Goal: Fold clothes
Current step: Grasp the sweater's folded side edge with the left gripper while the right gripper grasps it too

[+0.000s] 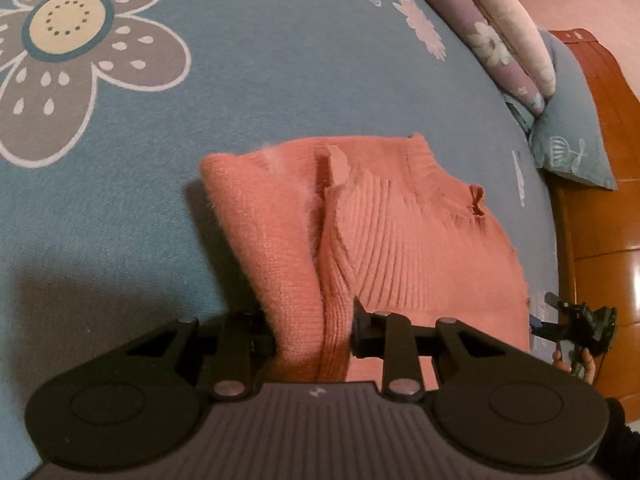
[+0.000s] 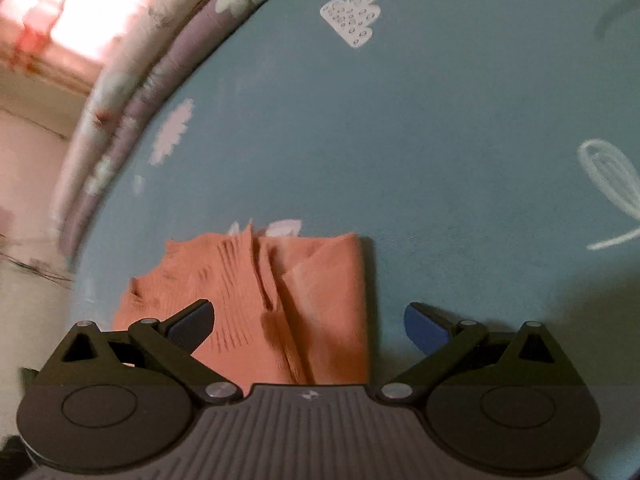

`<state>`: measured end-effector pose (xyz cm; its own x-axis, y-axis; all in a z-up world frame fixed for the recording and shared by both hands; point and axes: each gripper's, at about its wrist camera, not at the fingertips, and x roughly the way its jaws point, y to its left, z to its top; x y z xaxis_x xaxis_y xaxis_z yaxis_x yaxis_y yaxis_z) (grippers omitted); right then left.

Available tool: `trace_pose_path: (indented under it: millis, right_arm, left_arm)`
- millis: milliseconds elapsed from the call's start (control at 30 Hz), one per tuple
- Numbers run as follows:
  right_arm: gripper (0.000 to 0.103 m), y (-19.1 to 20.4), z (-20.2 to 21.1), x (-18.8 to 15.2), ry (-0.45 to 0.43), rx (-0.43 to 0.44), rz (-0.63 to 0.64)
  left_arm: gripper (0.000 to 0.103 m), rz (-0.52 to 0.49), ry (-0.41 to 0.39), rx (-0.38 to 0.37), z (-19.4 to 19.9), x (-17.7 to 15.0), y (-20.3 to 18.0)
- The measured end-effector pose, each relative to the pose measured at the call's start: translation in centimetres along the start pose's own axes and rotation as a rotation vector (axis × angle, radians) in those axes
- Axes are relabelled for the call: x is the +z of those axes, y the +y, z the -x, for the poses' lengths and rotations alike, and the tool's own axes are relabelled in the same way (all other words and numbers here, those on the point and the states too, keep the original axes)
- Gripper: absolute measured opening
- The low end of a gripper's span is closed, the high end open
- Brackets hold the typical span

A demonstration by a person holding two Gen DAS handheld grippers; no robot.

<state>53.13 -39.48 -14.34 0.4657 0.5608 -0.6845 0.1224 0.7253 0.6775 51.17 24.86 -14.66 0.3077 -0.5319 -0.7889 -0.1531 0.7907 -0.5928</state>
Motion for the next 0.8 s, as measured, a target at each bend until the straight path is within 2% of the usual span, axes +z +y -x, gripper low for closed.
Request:
trace_pose_path:
  millis: [133, 233, 400, 467, 533, 667, 800]
  right_arm:
    - [0.103, -0.9, -1.4, 1.3, 0.015, 0.129, -0.006]
    - [0.103, -0.8, -2.3, 1.8, 0.047, 0.176, -0.003]
    - [0.103, -0.7, -1.7, -1.4, 0.2, 0.232, 0.059]
    - [0.103, -0.9, -1.3, -2.8, 0.229, 0.265, 0.064]
    - [0.103, -0.8, -1.8, -2.6, 0.229, 0.271, 0.064]
    - [0.103, 1.2, -5.3, 0.7, 0.258, 0.281, 0.064]
    - [0.103, 3.3, -6.5, 1.2, 0.286, 0.251, 0.094]
  left_arm:
    - [0.03, 0.007, -0.008, 0.023, 0.0, -0.3, -0.3]
    - [0.031, 0.012, -0.014, 0.039, 0.0, -0.6, -0.4]
    - [0.031, 0.021, -0.021, 0.044, -0.1, -0.6, -0.7]
    - [0.031, 0.02, -0.022, 0.038, -0.2, -0.6, -0.6]
    - [0.031, 0.016, -0.025, 0.032, -0.2, -0.6, -0.6]
    - [0.031, 0.028, -0.041, 0.011, -0.2, -0.8, -0.3]
    - [0.031, 0.044, -0.06, -0.014, -0.3, -0.9, 0.0]
